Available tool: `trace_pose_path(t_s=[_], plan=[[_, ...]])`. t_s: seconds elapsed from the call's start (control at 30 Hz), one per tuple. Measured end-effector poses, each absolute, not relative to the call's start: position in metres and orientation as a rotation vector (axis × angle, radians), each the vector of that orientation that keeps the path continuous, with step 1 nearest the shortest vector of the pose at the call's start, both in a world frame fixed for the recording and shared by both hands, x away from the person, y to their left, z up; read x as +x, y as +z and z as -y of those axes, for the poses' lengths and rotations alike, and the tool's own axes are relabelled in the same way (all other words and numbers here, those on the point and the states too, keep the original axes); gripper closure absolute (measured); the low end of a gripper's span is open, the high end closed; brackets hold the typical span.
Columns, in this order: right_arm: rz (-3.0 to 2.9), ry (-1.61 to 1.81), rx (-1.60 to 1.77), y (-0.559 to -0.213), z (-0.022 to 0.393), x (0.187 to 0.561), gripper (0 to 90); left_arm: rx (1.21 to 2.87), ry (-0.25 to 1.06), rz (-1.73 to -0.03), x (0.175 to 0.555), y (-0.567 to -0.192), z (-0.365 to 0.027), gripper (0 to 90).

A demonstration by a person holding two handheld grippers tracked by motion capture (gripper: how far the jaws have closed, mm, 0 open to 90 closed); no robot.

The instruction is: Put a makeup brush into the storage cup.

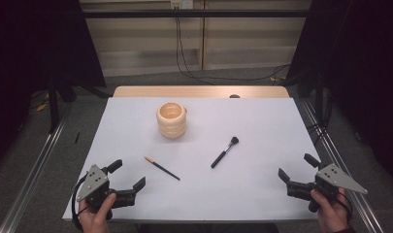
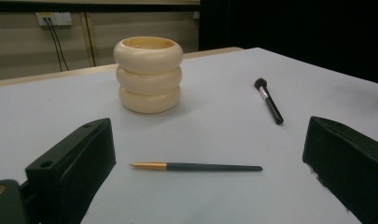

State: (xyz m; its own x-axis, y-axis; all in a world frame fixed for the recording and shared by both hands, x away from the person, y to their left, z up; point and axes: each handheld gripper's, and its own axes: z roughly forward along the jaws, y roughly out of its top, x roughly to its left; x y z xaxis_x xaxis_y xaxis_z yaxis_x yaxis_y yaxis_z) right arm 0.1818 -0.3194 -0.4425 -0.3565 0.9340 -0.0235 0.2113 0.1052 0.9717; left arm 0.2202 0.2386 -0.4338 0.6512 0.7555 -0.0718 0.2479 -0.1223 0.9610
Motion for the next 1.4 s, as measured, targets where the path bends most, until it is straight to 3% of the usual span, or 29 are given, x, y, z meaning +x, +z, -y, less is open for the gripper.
trace_pose_path(t_s=[1.4], plan=[[-1.722,1.315,1.107,-0.442,0.316,0.181,0.0,1.727,0.532,-0.805,0.230,-0.416,-0.226,2.3]])
